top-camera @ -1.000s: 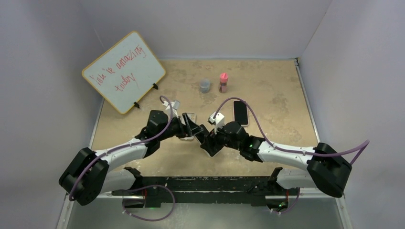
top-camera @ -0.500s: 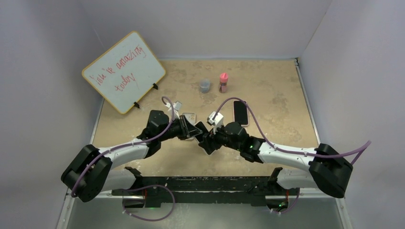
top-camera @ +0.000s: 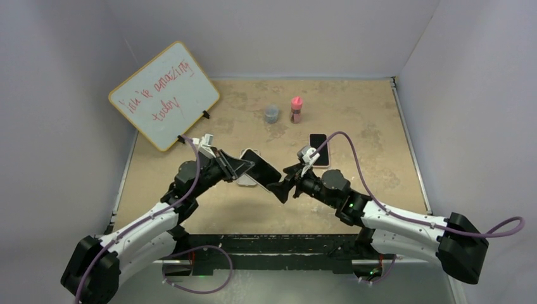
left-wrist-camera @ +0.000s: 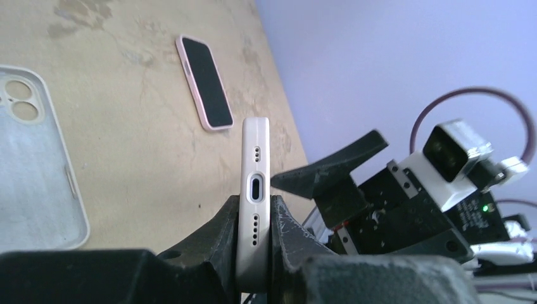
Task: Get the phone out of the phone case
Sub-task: Pick up the phone at the center of the board.
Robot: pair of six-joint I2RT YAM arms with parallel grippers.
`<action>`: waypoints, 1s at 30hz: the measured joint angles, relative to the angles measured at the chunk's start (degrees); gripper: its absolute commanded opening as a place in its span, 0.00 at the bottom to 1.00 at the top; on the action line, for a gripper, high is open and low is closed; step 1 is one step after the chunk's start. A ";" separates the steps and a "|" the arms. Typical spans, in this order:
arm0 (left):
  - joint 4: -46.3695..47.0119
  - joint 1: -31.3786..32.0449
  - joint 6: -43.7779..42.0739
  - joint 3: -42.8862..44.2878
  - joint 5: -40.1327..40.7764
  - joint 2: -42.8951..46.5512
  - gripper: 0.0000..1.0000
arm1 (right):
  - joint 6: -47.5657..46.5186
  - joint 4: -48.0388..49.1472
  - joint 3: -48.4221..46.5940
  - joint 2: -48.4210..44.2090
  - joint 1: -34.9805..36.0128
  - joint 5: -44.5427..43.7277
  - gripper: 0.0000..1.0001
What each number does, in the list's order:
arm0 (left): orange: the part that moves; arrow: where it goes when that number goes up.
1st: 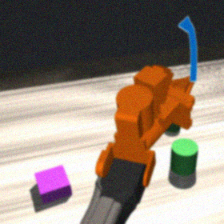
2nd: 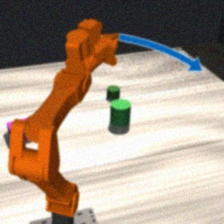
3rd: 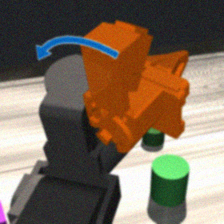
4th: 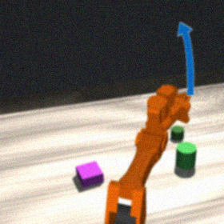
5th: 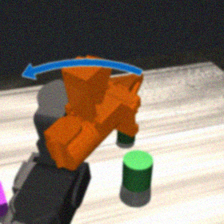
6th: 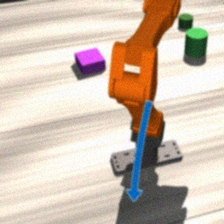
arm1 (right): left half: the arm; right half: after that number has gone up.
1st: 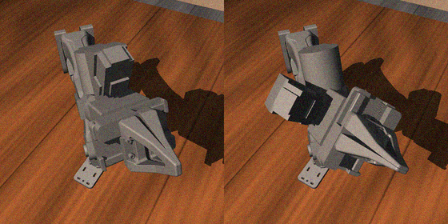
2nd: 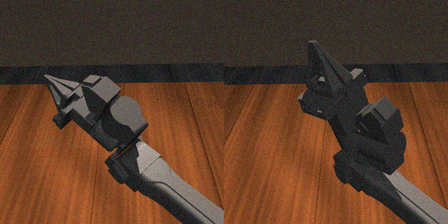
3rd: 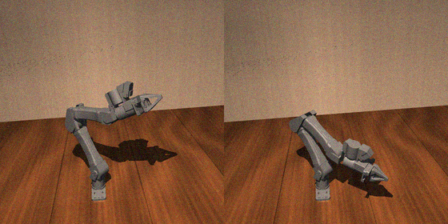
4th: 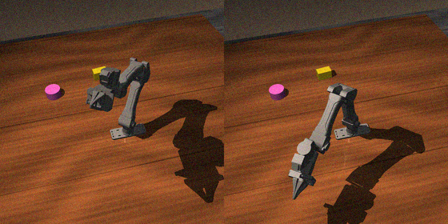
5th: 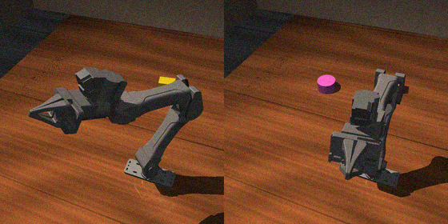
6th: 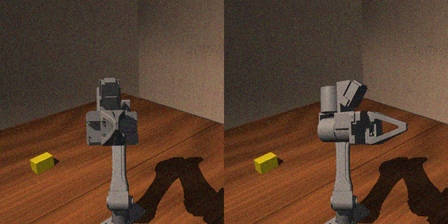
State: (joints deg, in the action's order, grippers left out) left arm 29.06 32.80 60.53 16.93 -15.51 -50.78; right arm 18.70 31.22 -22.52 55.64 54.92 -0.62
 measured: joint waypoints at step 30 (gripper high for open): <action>18.40 -3.91 16.46 -8.37 0.57 6.38 0.00 | 22.73 36.39 9.51 9.49 -5.60 17.73 0.66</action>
State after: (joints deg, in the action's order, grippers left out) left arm 47.46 28.88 76.99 8.56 -14.94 -44.40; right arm 41.43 67.61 -13.02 65.12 49.32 17.10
